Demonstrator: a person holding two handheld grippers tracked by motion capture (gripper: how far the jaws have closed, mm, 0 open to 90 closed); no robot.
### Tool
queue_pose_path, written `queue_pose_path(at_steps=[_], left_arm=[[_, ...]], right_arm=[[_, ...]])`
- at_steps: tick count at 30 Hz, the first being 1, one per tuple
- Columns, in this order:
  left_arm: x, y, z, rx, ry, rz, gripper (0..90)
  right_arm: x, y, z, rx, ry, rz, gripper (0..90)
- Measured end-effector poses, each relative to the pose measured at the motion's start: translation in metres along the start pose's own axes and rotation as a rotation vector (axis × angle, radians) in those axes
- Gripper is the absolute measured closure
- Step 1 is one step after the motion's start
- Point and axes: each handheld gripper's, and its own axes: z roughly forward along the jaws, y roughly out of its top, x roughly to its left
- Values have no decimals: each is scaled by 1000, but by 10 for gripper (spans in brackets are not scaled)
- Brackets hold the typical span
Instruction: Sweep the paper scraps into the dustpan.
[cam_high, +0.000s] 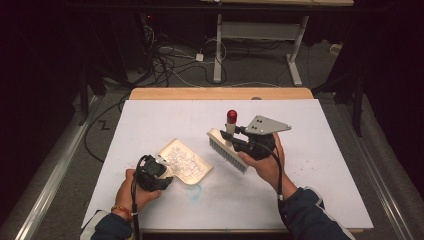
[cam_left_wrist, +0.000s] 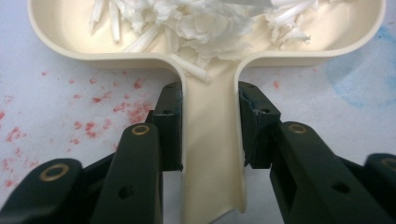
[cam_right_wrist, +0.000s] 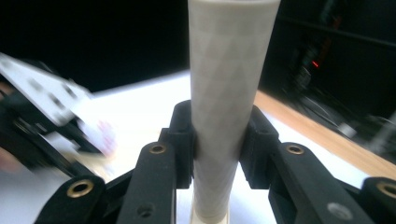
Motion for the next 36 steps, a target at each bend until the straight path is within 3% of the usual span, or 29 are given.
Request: queue_pose_path(at_steps=[1, 4, 8, 11, 16, 18, 20, 23, 26, 30, 32, 36], left_arm=[[-1, 0, 0, 1, 2, 0, 632], [-1, -1, 0, 2, 7, 1, 631], [-2, 0, 0, 4, 11, -1, 632], [-3, 0, 0, 3, 12, -1, 631], [-2, -1, 0, 3, 11, 2, 631], [-2, -1, 0, 2, 9, 2, 631], [-2, -1, 0, 3, 8, 2, 631], [-2, -1, 0, 4, 7, 2, 632], [-2, -1, 0, 2, 6, -2, 631], [-2, -1, 0, 1, 5, -2, 632], [-1, -1, 0, 1, 4, -2, 632], [-2, 0, 1, 2, 2, -2, 631]], right_arm=[[0, 0, 0, 0, 0, 0, 705], [7, -9, 6, 76, 1, -41, 705], [21, -10, 10, 89, 28, -87, 705], [35, -8, 15, 73, 119, -73, 705], [44, -2, 14, 50, 168, -101, 705], [41, 2, 11, 29, 174, -89, 705], [36, 7, 6, 7, 169, -78, 705], [27, 15, 1, -15, 118, -85, 705], [14, 18, 0, -20, 93, -61, 705], [2, 16, 8, 17, 0, -105, 705], [-6, 11, 15, 47, -30, -108, 705], [-7, 5, 24, 68, -76, -138, 705]])
